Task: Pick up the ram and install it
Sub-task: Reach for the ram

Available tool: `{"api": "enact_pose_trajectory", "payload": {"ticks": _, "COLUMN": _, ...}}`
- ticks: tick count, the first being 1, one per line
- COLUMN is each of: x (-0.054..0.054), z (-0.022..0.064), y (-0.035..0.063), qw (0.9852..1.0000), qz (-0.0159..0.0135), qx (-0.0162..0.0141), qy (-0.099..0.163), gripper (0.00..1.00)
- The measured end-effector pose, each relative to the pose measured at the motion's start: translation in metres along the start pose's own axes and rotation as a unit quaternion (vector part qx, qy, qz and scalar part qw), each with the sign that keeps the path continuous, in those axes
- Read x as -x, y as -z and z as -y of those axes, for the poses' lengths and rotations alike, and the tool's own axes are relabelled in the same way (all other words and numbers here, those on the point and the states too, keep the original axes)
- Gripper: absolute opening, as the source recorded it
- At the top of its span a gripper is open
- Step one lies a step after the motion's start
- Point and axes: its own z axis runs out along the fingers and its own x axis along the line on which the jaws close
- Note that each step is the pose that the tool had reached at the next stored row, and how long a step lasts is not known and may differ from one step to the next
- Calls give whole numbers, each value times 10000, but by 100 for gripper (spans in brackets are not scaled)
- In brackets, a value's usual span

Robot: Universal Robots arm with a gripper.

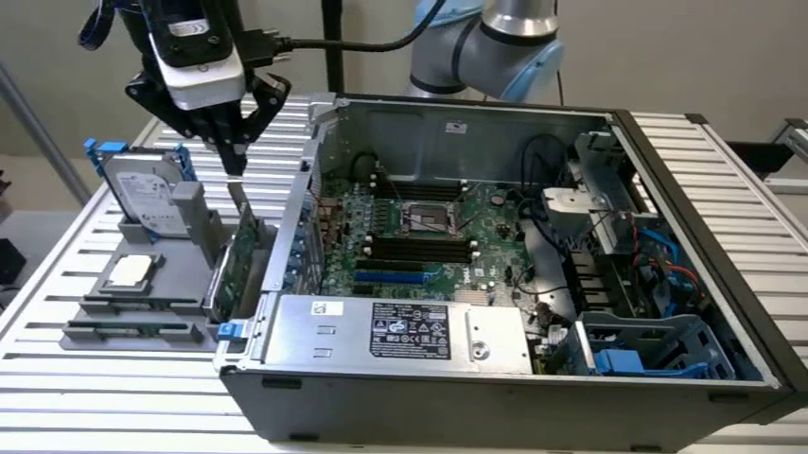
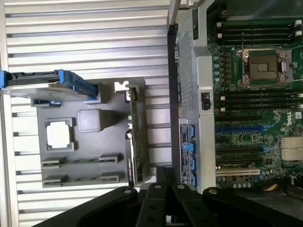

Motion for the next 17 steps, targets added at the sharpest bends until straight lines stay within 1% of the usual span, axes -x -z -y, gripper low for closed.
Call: {"api": "enact_pose_trajectory", "payload": {"ticks": 17, "x": -748, "z": 248, "y": -116, "qw": 10000, "qz": 0, "qx": 0, "qy": 0, "gripper": 0}}
